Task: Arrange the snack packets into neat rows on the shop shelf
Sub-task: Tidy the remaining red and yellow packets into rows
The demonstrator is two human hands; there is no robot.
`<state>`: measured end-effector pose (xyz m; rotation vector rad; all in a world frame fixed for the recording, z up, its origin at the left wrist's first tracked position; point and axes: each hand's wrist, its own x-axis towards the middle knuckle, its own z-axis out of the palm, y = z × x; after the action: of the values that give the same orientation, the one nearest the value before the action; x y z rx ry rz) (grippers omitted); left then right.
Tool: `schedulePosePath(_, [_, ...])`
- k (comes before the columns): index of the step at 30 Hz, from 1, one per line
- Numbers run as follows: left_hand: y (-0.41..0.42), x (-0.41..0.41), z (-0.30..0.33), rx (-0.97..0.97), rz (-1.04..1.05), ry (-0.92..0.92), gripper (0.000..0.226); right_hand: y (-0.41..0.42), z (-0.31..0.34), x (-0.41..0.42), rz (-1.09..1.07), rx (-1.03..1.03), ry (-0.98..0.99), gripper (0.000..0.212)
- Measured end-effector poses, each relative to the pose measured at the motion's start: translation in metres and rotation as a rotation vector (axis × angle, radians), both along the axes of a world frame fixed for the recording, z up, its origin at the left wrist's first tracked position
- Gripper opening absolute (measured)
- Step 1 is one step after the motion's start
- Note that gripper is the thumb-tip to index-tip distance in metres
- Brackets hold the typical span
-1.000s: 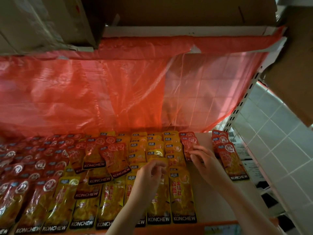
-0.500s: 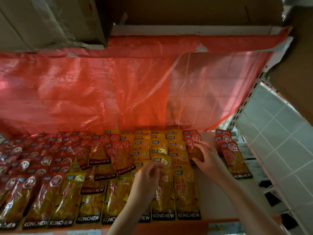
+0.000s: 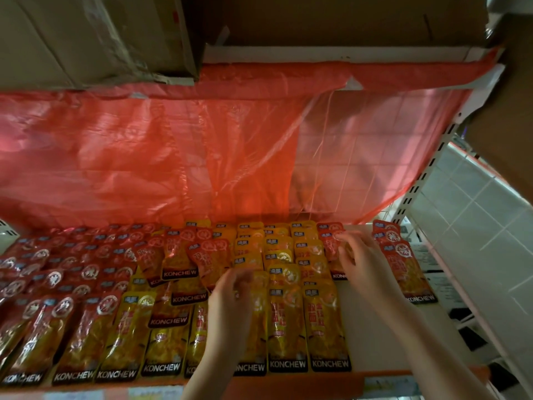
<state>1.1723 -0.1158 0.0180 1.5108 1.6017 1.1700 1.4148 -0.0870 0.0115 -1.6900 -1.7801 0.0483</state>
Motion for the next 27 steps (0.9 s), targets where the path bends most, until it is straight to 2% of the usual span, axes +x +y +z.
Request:
schedulePosePath(3, [0.002,-0.015,0.001,0.066,0.225,0.03,0.019,-0.007,0.018,-0.032,0.121,0.068,0.037,0.023])
schedulePosePath(5, [0.003,-0.026,-0.002,0.019,0.297,0.05,0.018,-0.01,0.018,-0.056,0.201,0.028,0.044,0.023])
schedulePosePath(10, [0.007,-0.045,-0.007,-0.17,0.27,0.14,0.026,-0.021,0.002,-0.114,0.375,-0.139,0.068,0.03])
schedulePosePath(15, [0.011,-0.05,-0.006,-0.161,0.184,0.276,0.03,-0.022,-0.011,-0.151,0.423,-0.219,0.075,0.043])
schedulePosePath(20, [0.018,-0.048,0.0,-0.213,0.226,0.261,0.043,-0.021,-0.015,-0.165,0.445,-0.315,0.046,0.04])
schedulePosePath(23, [0.021,-0.052,0.001,-0.208,0.239,0.157,0.035,-0.021,-0.014,-0.164,0.453,-0.306,0.082,0.04])
schedulePosePath(25, [0.018,-0.055,0.003,-0.186,0.186,-0.061,0.015,-0.021,-0.014,-0.161,0.467,-0.284,0.114,0.045])
schedulePosePath(27, [0.011,-0.054,0.009,-0.17,0.113,-0.286,0.016,-0.023,-0.014,-0.159,0.497,-0.265,0.104,0.055])
